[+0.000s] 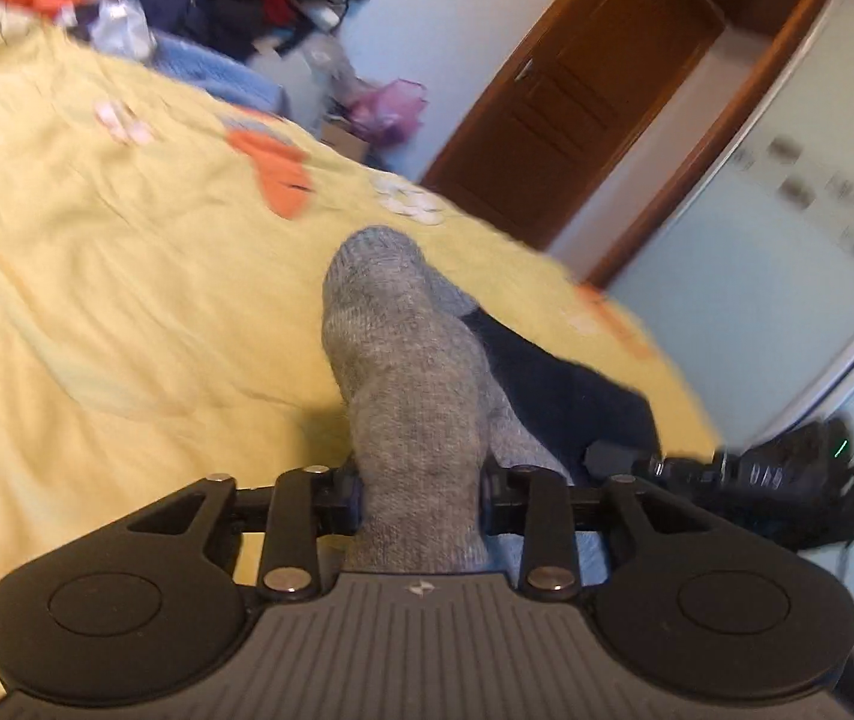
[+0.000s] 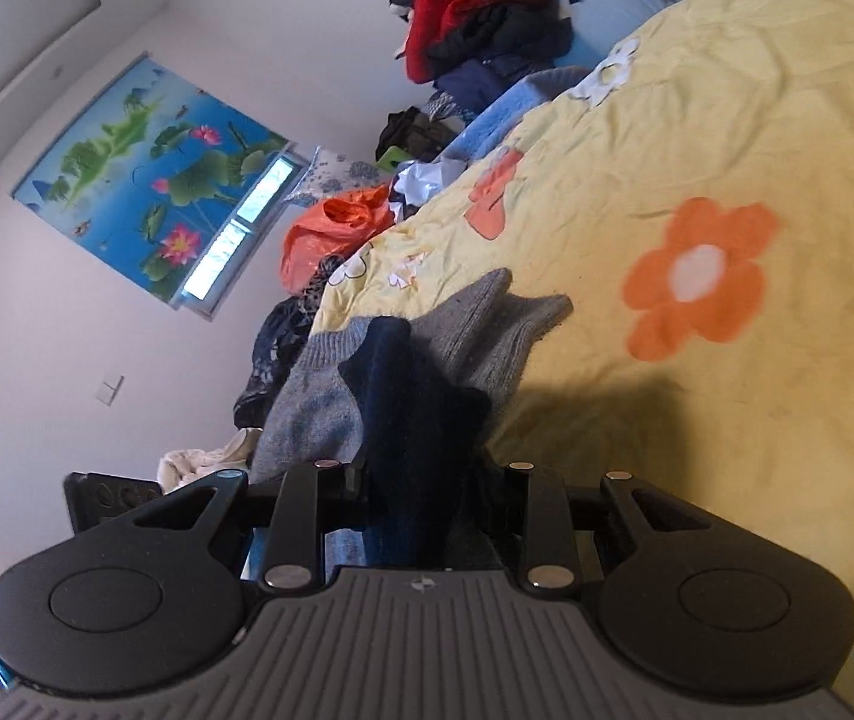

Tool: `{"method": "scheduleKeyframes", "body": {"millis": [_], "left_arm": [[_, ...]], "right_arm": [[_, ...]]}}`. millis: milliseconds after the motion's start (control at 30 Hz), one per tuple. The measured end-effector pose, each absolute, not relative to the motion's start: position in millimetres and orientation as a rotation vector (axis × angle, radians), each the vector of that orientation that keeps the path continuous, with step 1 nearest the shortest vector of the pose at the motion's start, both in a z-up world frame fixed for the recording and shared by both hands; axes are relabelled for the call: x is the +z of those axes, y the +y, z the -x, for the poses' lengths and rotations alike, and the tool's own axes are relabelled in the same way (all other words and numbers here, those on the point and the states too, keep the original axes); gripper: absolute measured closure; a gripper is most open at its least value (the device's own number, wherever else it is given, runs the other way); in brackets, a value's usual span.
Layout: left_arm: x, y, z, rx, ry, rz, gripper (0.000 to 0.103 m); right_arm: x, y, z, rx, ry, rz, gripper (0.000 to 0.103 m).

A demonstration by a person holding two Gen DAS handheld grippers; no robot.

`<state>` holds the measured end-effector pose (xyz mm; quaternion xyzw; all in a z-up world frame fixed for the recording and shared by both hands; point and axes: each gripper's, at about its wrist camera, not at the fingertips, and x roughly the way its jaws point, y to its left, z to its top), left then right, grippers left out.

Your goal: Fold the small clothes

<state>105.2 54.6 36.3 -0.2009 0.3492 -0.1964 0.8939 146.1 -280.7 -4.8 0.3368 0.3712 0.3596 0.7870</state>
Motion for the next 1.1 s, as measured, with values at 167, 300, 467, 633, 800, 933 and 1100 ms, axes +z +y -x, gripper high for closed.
{"method": "scheduleKeyframes", "body": {"millis": [167, 300, 467, 633, 800, 933, 1100], "left_arm": [[12, 91, -68, -0.393, 0.779, 0.584, 0.042], [-2, 101, -12, -0.487, 0.804, 0.674, 0.034], [-13, 93, 30, -0.576, 0.846, 0.731, 0.034], [-15, 77, 22, -0.579, 0.879, 0.708, 0.069], [0, 75, 32, -0.546, 0.892, 0.643, 0.09], [1, 73, 44, -0.525, 0.925, 0.537, 0.087], [36, 64, 63, -0.453, 0.812, 0.208, 0.057]], "right_arm": [[-25, -262, -157, 0.641, 0.896, -0.701, 0.046], [-18, -285, -102, 0.685, 0.904, -0.657, 0.029], [-28, -303, -37, 0.714, 0.996, -0.653, 0.031], [-30, -284, -15, 0.783, 1.006, -0.677, 0.032], [-34, -264, -17, 0.818, 1.078, -0.667, 0.078], [-25, -275, 0, 0.865, 1.074, -0.644, 0.079], [-24, -294, -8, 0.804, 1.079, -0.683, 0.049]]}}
